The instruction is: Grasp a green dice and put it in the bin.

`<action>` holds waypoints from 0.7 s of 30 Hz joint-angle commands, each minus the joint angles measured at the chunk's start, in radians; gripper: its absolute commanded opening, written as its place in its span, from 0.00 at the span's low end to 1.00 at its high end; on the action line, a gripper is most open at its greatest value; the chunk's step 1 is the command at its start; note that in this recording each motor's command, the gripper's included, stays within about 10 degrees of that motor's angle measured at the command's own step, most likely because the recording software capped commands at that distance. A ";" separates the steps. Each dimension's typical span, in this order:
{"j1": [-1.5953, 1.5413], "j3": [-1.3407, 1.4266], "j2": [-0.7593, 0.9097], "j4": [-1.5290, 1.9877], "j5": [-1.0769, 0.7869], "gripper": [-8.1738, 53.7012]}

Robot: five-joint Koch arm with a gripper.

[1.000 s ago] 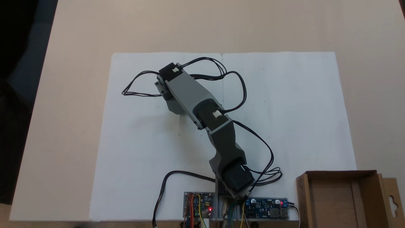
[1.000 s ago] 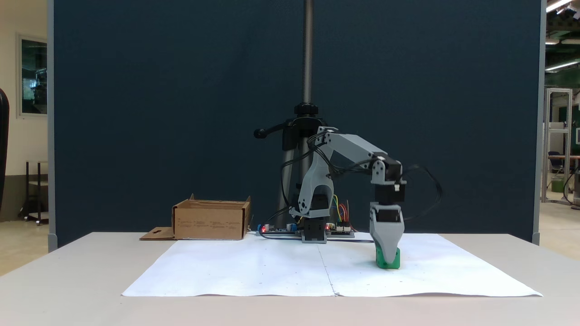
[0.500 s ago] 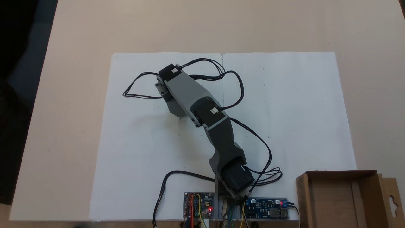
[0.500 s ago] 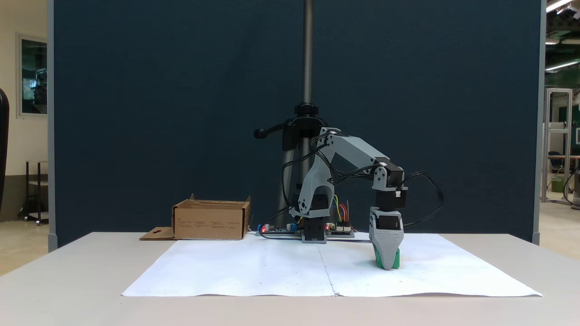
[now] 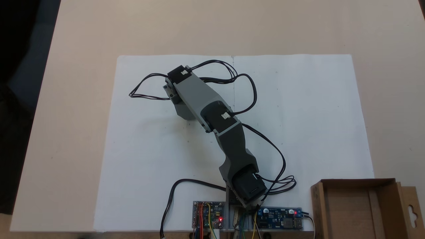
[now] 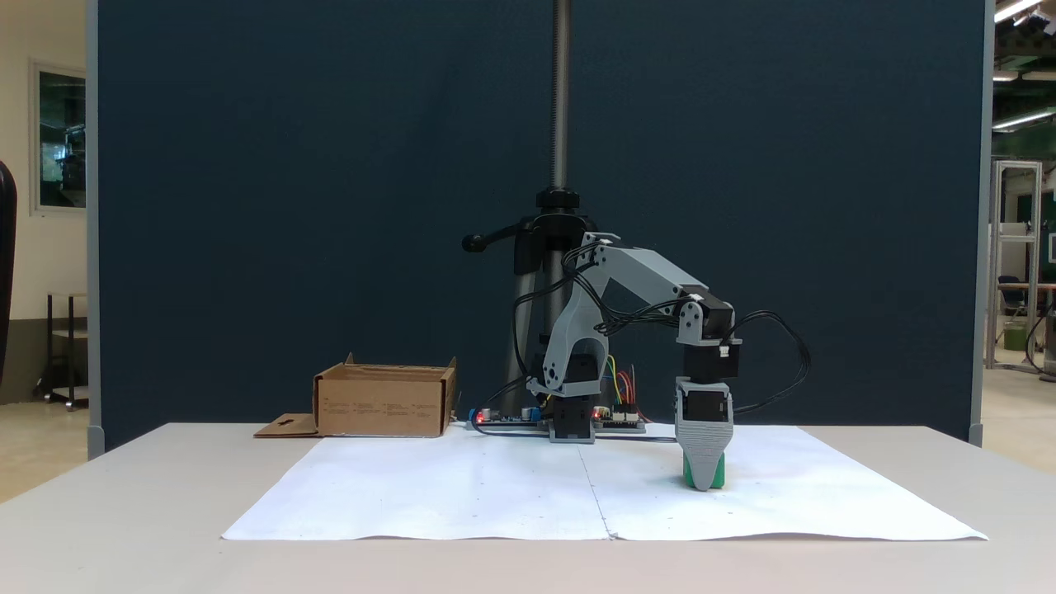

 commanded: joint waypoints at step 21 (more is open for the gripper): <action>0.448 -0.012 0.365 -0.057 0.037 0.33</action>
